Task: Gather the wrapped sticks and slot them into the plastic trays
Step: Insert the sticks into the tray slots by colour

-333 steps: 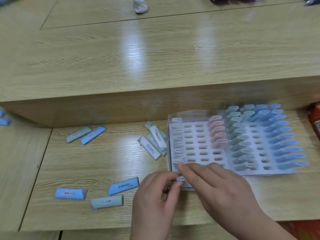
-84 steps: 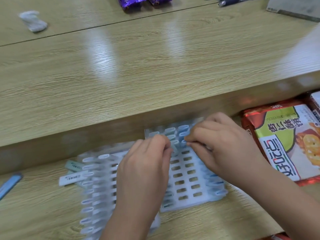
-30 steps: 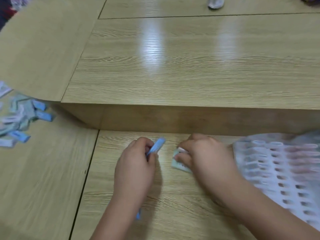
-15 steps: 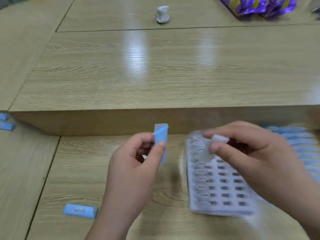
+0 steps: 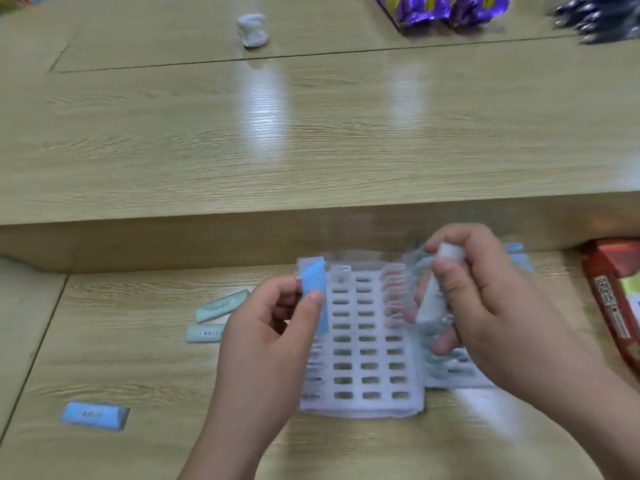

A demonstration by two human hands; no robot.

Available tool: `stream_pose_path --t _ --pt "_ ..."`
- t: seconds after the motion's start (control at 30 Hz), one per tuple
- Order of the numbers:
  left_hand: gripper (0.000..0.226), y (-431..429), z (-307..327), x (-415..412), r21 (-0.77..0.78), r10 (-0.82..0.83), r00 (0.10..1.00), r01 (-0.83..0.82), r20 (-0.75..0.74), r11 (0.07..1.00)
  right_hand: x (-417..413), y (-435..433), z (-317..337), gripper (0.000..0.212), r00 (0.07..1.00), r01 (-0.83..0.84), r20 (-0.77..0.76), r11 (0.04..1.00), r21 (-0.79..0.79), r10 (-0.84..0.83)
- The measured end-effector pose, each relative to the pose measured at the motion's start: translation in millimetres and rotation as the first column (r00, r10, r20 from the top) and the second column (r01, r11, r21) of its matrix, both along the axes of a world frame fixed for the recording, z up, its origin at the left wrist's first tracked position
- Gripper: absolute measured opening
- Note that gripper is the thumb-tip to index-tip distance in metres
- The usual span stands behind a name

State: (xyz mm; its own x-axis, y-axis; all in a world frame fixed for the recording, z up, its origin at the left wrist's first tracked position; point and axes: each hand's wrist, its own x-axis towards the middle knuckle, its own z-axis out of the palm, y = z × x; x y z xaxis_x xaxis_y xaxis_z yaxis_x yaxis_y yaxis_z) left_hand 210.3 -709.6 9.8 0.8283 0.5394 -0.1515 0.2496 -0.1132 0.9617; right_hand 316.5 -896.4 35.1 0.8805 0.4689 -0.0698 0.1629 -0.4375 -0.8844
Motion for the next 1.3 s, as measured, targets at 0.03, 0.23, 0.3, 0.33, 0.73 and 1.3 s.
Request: stream_pose_path --t 0.03,0.23,0.3,0.33,0.73,1.3 --pt "0.008 -0.6 -0.8 1.6 0.004 0.007 1.000 -0.007 -0.003 1.000 0.6 1.1 -2.0 0.024 0.999 -0.034 0.000 0.999 -0.013 0.034" --pt "0.007 -1.0 -7.7 5.4 0.009 0.023 1.000 -0.022 -0.019 1.000 6.1 9.8 -8.9 0.051 0.989 -0.139 0.046 0.987 -0.084 0.143" --pt "0.006 0.0 -8.9 4.9 -0.004 0.031 0.999 -0.031 -0.019 1.000 7.4 10.9 -11.7 0.040 0.987 -0.141 0.063 0.984 -0.113 0.149" --pt "0.007 0.4 -9.5 4.8 -0.005 0.032 0.999 -0.032 -0.021 0.999 7.8 10.9 -12.8 0.036 0.985 -0.145 0.070 0.981 -0.131 0.155" --pt "0.011 9.0 -15.9 8.5 -0.021 0.073 0.997 -0.073 0.003 0.997 17.7 12.8 -14.7 0.005 0.977 -0.151 0.106 0.948 -0.280 0.186" --pt "0.009 11.4 -18.9 7.5 -0.084 0.052 0.998 -0.048 0.038 0.995 17.6 43.5 -31.2 0.010 0.833 -0.065 0.486 0.919 -0.389 0.265"
